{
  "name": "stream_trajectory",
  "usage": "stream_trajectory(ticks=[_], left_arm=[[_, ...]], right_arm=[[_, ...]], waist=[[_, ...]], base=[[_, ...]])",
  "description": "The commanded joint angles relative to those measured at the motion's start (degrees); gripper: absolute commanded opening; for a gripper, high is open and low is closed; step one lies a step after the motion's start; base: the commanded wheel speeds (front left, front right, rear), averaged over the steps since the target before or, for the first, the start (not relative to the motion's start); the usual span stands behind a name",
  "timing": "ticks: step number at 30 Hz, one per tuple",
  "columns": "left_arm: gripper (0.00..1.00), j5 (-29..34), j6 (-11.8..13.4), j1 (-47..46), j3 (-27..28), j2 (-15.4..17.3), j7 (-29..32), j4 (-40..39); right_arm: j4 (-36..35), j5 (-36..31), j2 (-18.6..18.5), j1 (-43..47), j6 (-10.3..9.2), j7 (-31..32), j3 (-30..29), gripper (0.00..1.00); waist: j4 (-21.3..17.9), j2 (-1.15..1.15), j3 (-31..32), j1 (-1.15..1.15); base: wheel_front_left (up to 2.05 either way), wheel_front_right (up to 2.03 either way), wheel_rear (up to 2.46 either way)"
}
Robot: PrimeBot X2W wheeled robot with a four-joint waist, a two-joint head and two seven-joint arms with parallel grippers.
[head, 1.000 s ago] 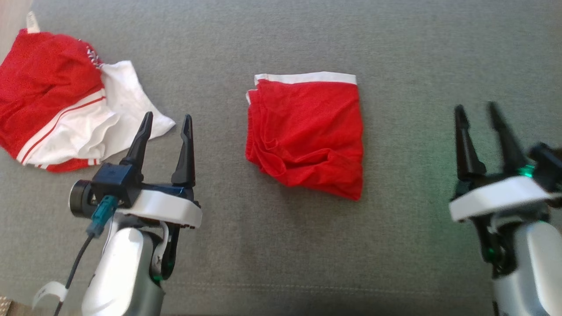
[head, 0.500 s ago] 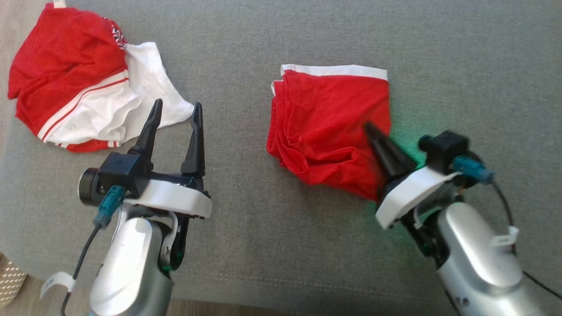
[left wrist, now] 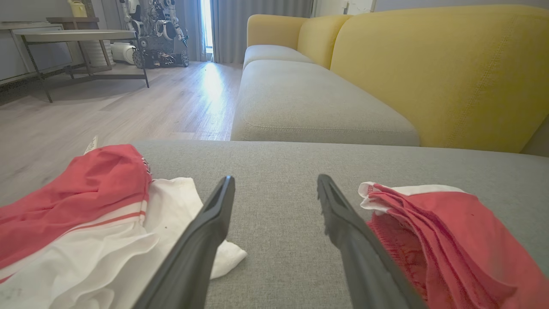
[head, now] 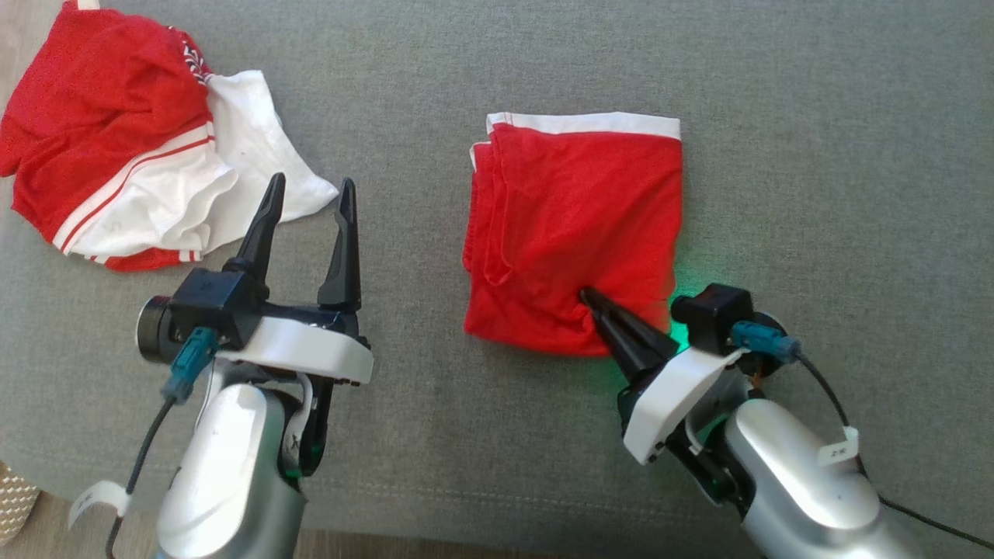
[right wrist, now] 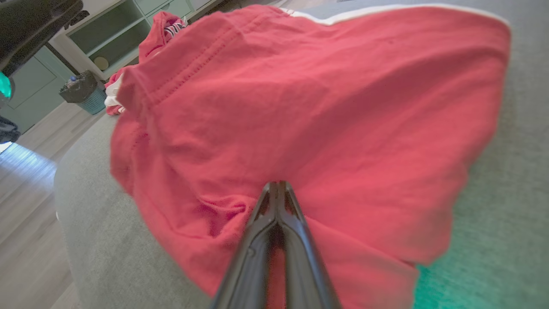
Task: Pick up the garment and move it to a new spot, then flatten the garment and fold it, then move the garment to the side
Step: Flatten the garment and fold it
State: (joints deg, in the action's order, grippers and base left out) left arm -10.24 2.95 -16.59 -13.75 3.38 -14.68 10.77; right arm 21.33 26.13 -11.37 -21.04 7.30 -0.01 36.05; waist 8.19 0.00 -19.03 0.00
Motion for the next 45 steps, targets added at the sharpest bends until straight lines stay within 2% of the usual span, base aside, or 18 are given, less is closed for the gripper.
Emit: stream_trajectory(ticks=[1, 8, 13, 14, 15, 16, 17, 22, 29, 35, 45], left_arm=[[1.0, 0.33, -0.21, -1.68, 2.36, 0.66, -0.32, -2.03], [1.0, 0.49, -0.18, -1.32, 2.69, 0.52, -0.32, -1.76], [1.0, 0.98, 0.02, -0.01, 3.27, 0.98, -0.32, -1.72], [1.0, 1.05, 0.02, 0.24, 3.4, 1.15, -0.32, -1.76], [1.0, 1.12, 0.02, 0.49, 3.52, 1.32, -0.32, -1.82], [1.0, 1.19, 0.06, 0.77, 3.61, 1.48, -0.32, -1.87], [1.0, 1.23, 0.1, 1.03, 3.72, 1.63, -0.32, -1.92], [1.0, 1.36, 0.29, 2.36, 4.21, 2.48, -0.32, -2.26], [1.0, 1.69, 0.53, 5.61, 3.79, 3.87, 0.16, -2.85], [1.0, 1.28, 0.71, 8.46, 3.99, 5.03, 0.93, -3.72], [1.0, 0.44, 1.39, 13.89, 3.92, 6.0, 2.51, -5.42]], right_arm=[[-1.21, 0.67, 0.84, -0.18, 0.19, -0.2, 1.64, 0.0], [-1.08, 1.76, 1.2, 0.39, 0.19, -2.26, 1.21, 0.0], [-4.29, 1.13, 1.77, 1.24, 0.19, -4.99, -4.34, 0.0], [-5.19, 0.68, 1.86, 1.52, 0.19, -5.53, -6.2, 0.09], [-6.11, -0.04, 1.9, 1.83, 0.19, -6.09, -8.24, 0.43], [-6.97, -0.75, 1.98, 2.28, 0.19, -6.29, -10.33, 0.94], [-7.94, -1.58, 2.14, 2.77, 0.19, -6.46, -12.54, 1.0], [-12.82, -5.77, 3.17, 5.69, 0.19, -5.56, -22.59, 1.0], [-18.99, -11.08, 4.3, 11.6, 0.19, -1.89, -33.02, 1.0], [-22.27, -12.97, 5.51, 16.47, 0.19, 0.95, -35.99, 1.0], [-26.79, -13.87, 7.01, 21.53, 0.19, 3.96, -36.52, 1.0]], waist=[[-0.06, 0.0, 0.09, 0.0], [-0.55, 0.0, 0.99, 0.0], [-1.88, 0.0, 3.08, 0.0], [-2.19, 0.0, 3.49, 0.0], [-2.49, 0.0, 3.99, 0.0], [-2.76, 0.0, 4.4, 0.0], [-3.04, 0.0, 4.81, 0.0], [-4.33, 0.0, 6.78, 0.0], [-5.5, 0.0, 10.37, 0.0], [-5.67, 0.0, 12.94, 0.0], [-5.64, 0.0, 17.06, 0.0]], base=[[0.0, 0.0, 0.0], [0.0, 0.0, 0.0], [0.0, 0.0, 0.0], [0.0, 0.0, 0.0], [0.0, 0.0, 0.0], [0.0, 0.0, 0.0], [0.0, 0.0, 0.0], [0.0, 0.0, 0.0], [0.0, 0.0, 0.0], [0.0, 0.0, 0.0], [0.0, 0.0, 0.0]])
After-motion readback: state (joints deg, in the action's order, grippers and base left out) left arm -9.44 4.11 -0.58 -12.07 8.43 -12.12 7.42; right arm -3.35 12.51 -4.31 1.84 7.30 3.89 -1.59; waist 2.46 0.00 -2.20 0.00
